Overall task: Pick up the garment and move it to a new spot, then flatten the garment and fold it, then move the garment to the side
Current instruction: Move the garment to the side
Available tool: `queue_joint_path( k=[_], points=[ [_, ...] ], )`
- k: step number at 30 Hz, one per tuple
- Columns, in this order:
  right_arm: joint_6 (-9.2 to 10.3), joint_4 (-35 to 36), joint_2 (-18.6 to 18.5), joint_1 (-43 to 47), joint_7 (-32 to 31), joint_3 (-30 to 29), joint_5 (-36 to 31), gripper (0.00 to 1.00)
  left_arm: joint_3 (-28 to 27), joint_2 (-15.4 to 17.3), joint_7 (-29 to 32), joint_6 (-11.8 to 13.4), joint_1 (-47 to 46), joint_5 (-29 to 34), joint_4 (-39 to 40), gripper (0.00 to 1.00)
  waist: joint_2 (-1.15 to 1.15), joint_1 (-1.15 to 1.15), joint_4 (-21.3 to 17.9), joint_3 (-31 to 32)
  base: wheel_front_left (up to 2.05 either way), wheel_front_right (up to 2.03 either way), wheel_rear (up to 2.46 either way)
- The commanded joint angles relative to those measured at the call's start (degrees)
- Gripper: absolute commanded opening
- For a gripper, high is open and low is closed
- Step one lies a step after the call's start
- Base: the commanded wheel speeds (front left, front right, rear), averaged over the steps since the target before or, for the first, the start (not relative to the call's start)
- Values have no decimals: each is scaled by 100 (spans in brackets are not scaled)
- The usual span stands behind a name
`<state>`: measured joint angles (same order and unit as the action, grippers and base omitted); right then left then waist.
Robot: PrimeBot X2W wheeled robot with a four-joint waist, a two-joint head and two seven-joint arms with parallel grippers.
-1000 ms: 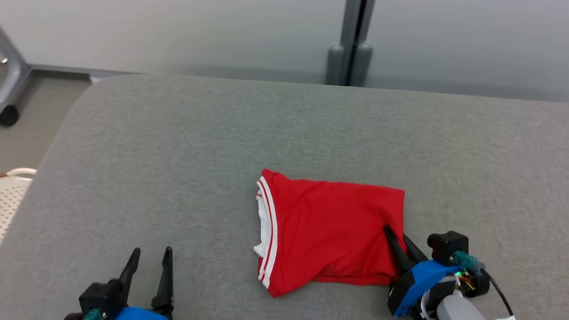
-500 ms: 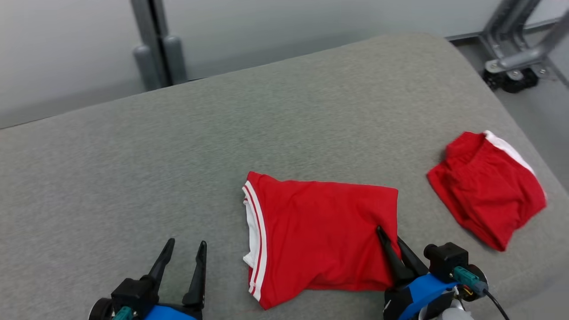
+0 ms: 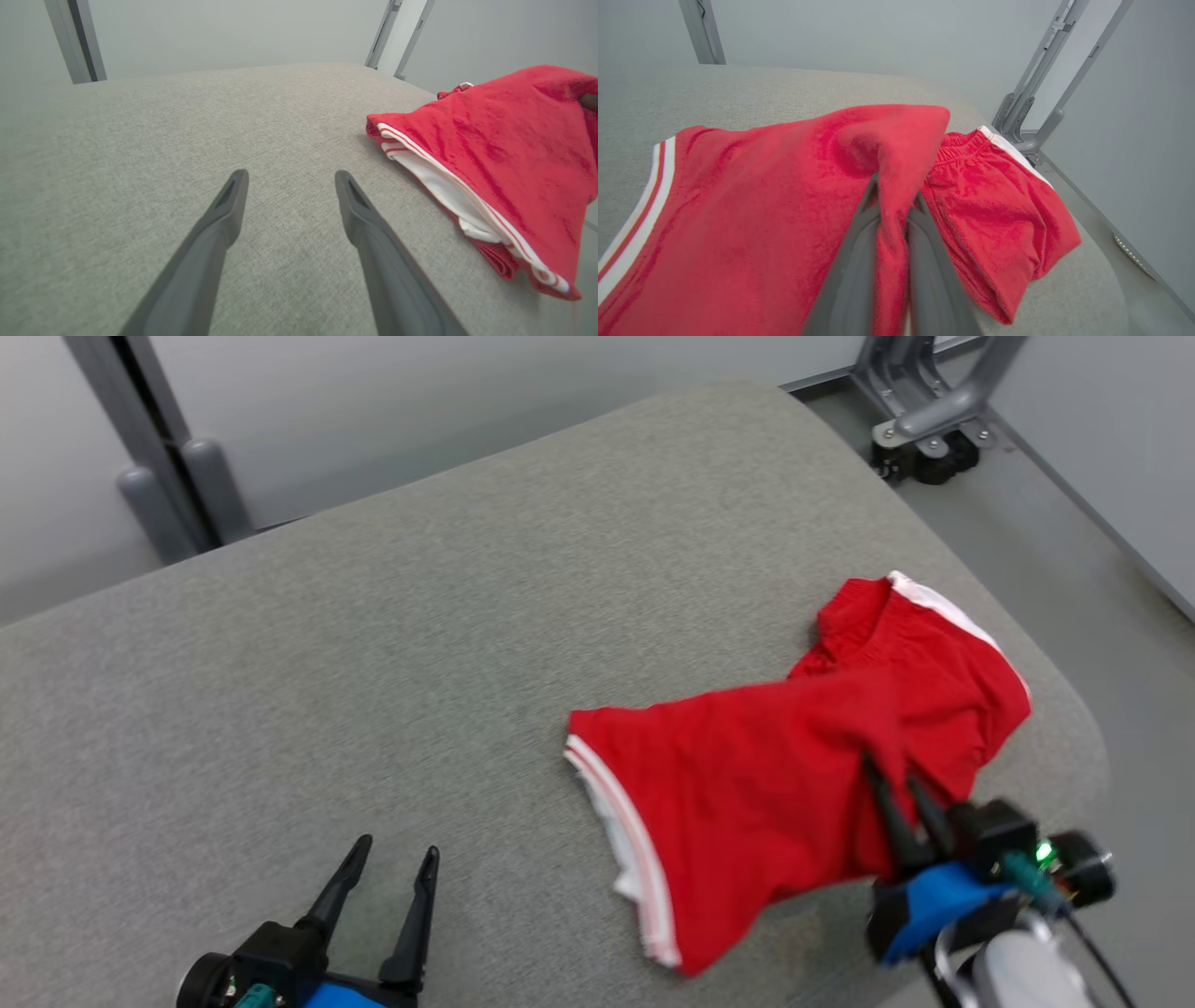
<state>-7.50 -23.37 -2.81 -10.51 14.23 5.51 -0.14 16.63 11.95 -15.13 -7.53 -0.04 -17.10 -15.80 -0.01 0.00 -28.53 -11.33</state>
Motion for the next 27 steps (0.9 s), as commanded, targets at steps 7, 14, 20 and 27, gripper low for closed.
queue_joint_path(
  k=[7, 14, 20, 27],
  points=[
    [3, 423, -32, -861, -1020, -1483, -2036, 0, -79, 323, 3, 9, 92, -194, -46, 100, 1, 0, 669, -306, 0, 0, 0],
    [4, 1062, -411, -863, -1688, -2284, -2827, 0, -81, 384, 3, 9, 116, -307, -31, 100, 1, 0, 1009, -367, 0, 0, 0],
    [5, 1436, -899, -788, -2056, -2547, -2855, 0, -110, 415, 3, 9, 100, -366, -52, 100, 1, 0, 1112, -412, 0, 0, 0],
    [5, 1909, -725, -769, -2066, -2850, -2826, 100, -103, 454, 3, 9, -21, -394, -105, 100, 1, 0, 1141, -480, 0, 0, 0]
  ],
)
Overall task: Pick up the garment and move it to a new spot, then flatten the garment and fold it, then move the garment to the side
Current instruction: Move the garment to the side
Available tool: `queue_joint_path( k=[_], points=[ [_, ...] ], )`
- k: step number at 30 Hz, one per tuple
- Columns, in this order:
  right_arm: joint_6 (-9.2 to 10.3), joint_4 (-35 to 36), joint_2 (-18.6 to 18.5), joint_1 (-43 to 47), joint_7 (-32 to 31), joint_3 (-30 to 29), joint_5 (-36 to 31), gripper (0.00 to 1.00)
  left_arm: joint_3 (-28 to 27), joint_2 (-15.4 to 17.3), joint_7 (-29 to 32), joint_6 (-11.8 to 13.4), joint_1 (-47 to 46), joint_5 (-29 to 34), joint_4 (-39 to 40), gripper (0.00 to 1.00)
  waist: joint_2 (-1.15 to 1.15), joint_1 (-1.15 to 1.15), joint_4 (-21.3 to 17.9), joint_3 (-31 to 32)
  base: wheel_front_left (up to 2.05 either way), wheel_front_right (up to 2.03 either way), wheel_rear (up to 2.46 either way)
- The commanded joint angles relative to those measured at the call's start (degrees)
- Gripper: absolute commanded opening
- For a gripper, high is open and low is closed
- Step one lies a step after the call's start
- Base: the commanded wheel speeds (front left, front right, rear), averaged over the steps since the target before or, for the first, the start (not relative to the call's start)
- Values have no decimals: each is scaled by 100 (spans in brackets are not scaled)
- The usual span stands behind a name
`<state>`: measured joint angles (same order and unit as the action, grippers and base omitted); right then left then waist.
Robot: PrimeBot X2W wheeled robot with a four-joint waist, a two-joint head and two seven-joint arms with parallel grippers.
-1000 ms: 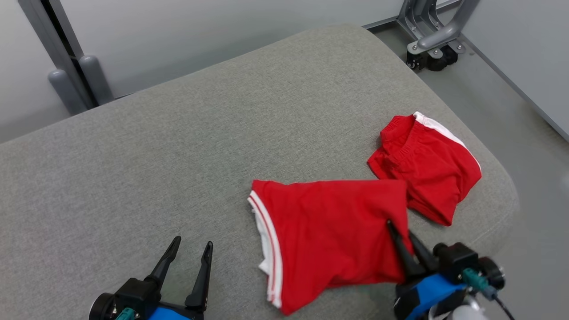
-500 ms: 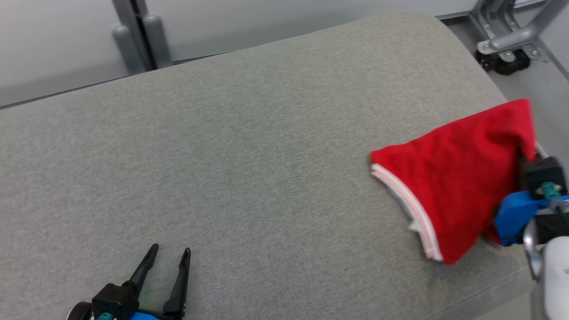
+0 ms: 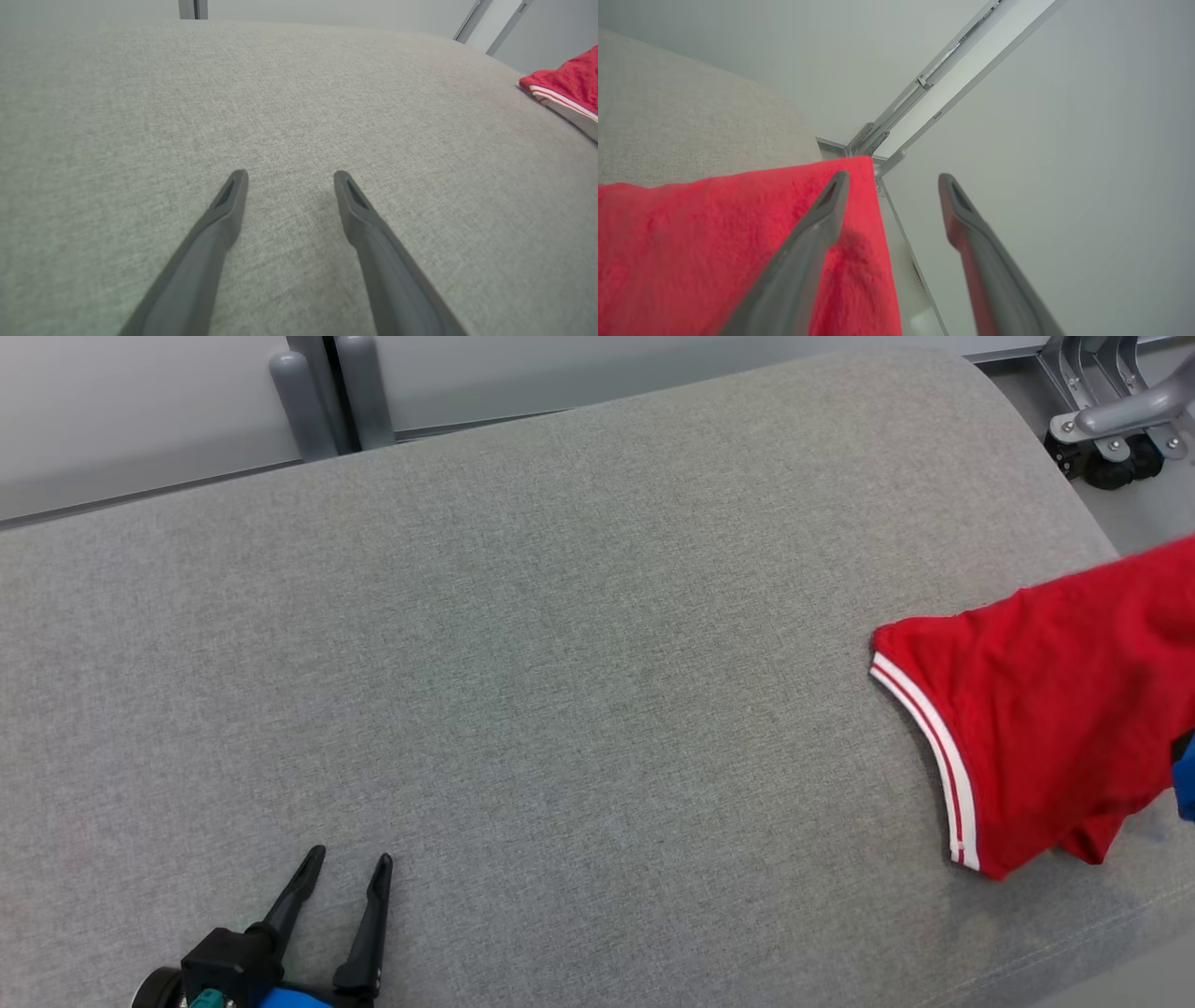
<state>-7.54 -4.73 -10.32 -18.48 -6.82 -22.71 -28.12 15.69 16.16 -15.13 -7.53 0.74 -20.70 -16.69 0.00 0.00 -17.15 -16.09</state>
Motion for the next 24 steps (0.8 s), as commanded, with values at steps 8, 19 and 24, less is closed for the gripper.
queue_joint_path(
  k=[8, 19, 24],
  points=[
    [8, 620, 694, -264, 888, 148, 62, 100, -403, -67, 3, 9, -162, 71, 3, 100, 0, 0, 132, 112, 0, 0, 0],
    [6, -649, 736, 7, 1853, 1280, 1880, 100, -1177, -478, 3, 9, -417, 471, -22, 100, 0, 0, 889, 501, 0, 0, 0],
    [6, -1672, 732, 149, 2157, 1644, 2365, 100, -1332, -612, 3, 9, -476, 620, -155, 100, 0, 0, 1238, 733, 0, 0, 0]
  ],
)
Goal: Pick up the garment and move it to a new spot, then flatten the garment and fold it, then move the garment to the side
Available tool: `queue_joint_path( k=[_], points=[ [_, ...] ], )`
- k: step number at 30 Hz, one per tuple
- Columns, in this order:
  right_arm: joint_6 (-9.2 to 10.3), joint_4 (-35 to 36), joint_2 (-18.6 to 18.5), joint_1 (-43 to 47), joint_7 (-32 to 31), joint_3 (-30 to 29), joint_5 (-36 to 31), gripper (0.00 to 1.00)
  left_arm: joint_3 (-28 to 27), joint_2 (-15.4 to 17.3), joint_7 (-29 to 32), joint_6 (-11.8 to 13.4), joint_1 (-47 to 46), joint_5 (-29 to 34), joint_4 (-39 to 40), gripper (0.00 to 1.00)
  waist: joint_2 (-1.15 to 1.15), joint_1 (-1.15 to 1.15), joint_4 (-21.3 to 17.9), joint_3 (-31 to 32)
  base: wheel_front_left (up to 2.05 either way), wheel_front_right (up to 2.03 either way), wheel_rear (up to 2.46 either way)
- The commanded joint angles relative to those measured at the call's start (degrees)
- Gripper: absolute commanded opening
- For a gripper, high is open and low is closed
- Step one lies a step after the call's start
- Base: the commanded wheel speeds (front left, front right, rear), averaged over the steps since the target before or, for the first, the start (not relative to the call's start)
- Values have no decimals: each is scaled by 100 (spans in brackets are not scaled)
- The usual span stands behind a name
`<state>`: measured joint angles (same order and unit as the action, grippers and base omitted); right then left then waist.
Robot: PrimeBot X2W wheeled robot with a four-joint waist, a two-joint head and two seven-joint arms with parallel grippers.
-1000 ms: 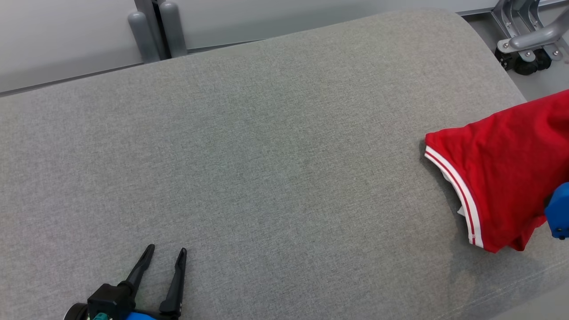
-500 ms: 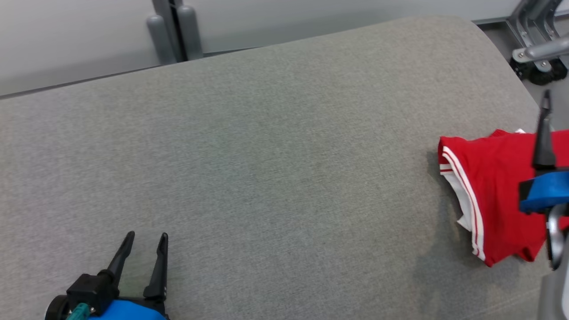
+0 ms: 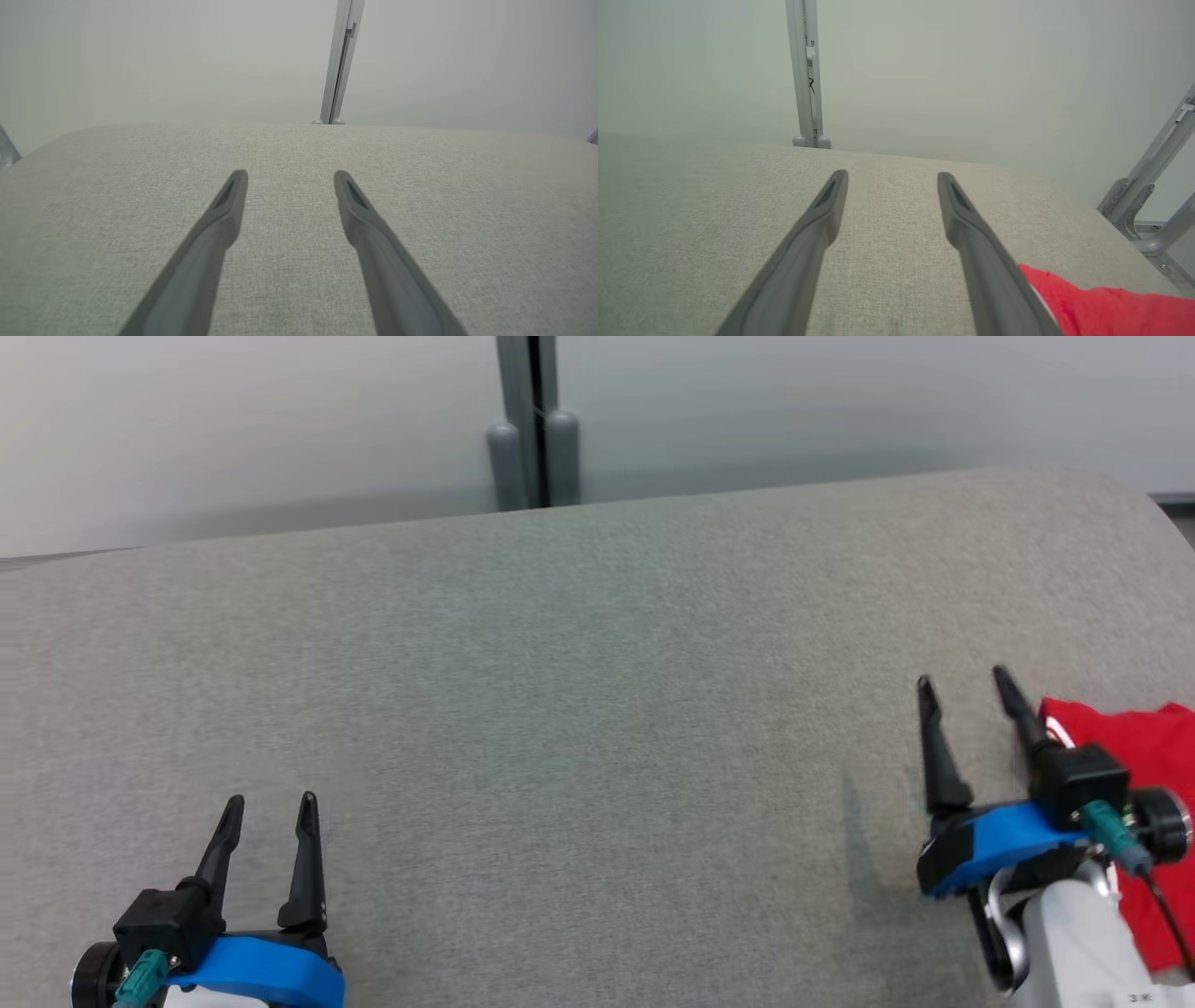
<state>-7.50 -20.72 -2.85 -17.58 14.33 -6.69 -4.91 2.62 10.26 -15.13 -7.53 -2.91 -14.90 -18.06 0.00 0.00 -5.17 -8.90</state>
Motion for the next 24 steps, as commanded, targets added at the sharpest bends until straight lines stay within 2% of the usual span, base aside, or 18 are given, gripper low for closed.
queue_joint_path(
  k=[1, 3, 12, 24],
  points=[
    [2, -234, -13, 82, 59, 122, 115, 100, -60, -53, 3, 9, -125, 70, -42, 100, 0, 0, 108, 62, 0, 0, 0],
    [2, -453, -18, 105, 90, 247, 270, 100, -136, -98, 3, 9, -109, 134, -82, 100, 0, 0, 213, 146, 0, 0, 0],
    [2, -434, -17, 409, 89, 574, 717, 100, -464, -302, 3, 9, -17, 459, -248, 100, 0, 0, 431, 557, 0, 0, 0],
    [2, -552, -16, 690, 91, 621, 884, 100, -685, -575, 3, 9, 161, 763, -258, 100, 0, 0, 395, 998, 0, 0, 0]
  ],
)
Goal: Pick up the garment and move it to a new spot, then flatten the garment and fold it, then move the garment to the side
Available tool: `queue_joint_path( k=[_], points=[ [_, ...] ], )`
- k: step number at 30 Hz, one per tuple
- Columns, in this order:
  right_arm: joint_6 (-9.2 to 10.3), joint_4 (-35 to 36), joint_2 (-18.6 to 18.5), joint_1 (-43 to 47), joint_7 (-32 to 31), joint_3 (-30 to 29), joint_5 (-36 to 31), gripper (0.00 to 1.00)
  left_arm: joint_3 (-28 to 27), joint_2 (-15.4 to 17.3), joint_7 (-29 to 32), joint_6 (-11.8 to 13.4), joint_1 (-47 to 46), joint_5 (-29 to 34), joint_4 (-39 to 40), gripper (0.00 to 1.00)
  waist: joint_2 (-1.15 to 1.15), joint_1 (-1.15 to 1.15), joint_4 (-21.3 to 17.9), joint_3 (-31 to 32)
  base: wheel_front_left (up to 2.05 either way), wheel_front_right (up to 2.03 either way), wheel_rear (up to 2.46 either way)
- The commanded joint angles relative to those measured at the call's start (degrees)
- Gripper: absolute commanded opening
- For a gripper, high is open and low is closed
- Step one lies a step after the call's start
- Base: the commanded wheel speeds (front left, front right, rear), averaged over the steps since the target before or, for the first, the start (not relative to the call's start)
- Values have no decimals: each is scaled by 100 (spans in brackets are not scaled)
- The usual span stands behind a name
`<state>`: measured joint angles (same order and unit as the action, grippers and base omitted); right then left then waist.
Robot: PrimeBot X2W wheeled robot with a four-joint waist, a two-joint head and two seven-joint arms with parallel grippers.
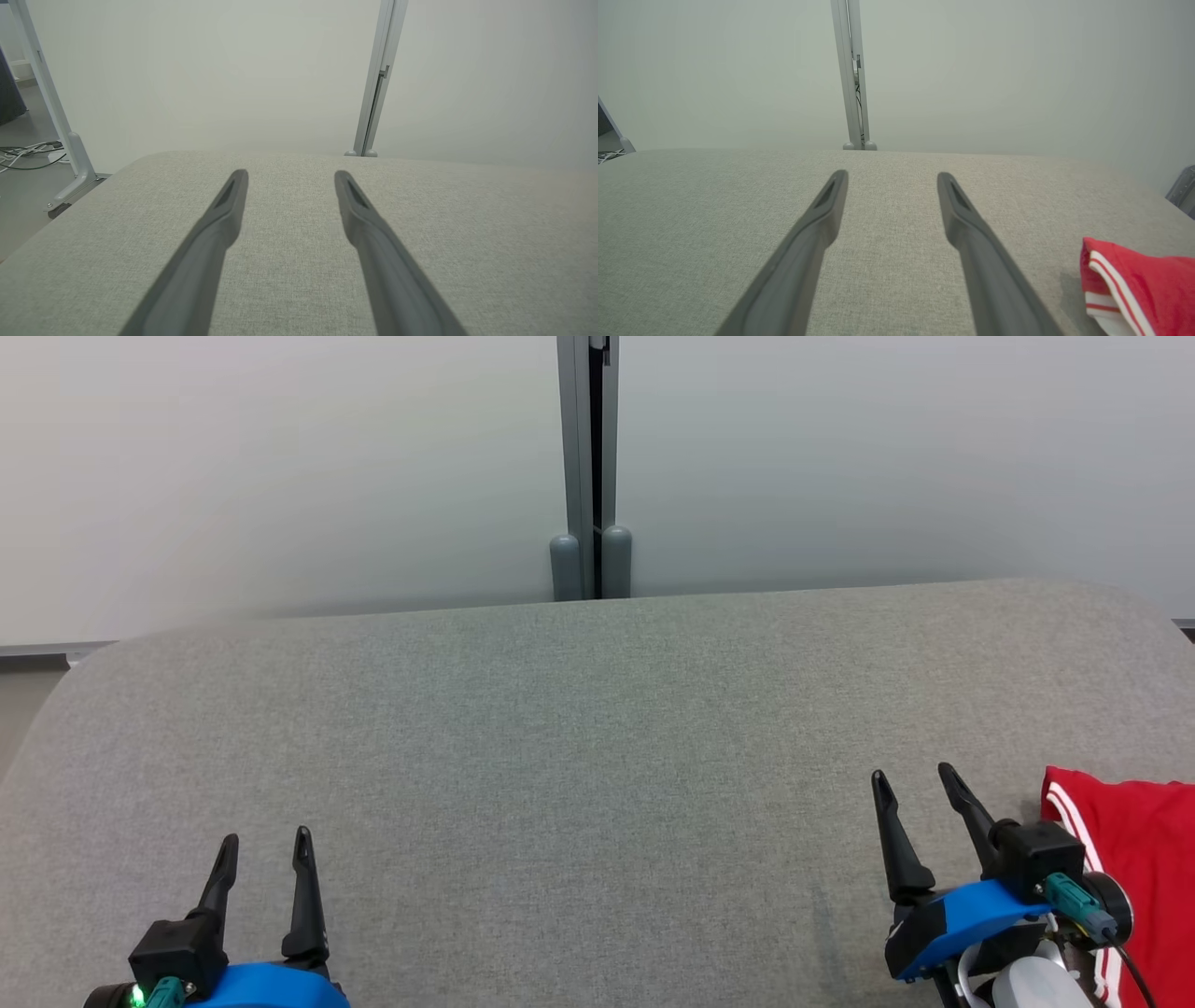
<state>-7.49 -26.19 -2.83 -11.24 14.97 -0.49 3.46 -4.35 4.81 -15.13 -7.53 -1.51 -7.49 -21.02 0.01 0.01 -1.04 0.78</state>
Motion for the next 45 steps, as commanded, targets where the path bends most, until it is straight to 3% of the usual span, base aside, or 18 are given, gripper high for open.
queue_joint_path(
  k=[1, 6, 7, 11, 29, 45],
  points=[
    [1, -7, -18, 78, 27, 7, 53, 100, 13, -38, 3, 9, 51, 17, 51, 100, -1, -1, -21, 47, 0, 0, 0],
    [0, 23, -18, 101, 27, -6, 84, 100, 71, -59, 3, 9, 117, -102, 147, 100, -1, -1, -21, 104, 0, 0, 0],
    [0, 9, 1, 38, 0, -3, 75, 0, 71, -58, 0, 0, 93, -102, 137, 0, 0, -1, -20, 107, 0, 0, 0],
    [-1, -172, 27, 182, -40, -3, 88, 0, 100, -129, 27, -1, 207, -126, -61, 0, 0, -1, -19, 108, 0, 0, 0],
    [-1, 156, 17, 246, -545, -155, 2147, 0, 11, -142, 538, 0, 23, -2077, 122, 0, 0, -1, -2, 79, 0, 0, 0],
    [-1, 394, 8, 304, -875, -244, 3564, 0, -30, -152, 874, 1, -92, -3425, 257, 0, 0, -1, 13, 55, 0, 0, 0]
  ],
)
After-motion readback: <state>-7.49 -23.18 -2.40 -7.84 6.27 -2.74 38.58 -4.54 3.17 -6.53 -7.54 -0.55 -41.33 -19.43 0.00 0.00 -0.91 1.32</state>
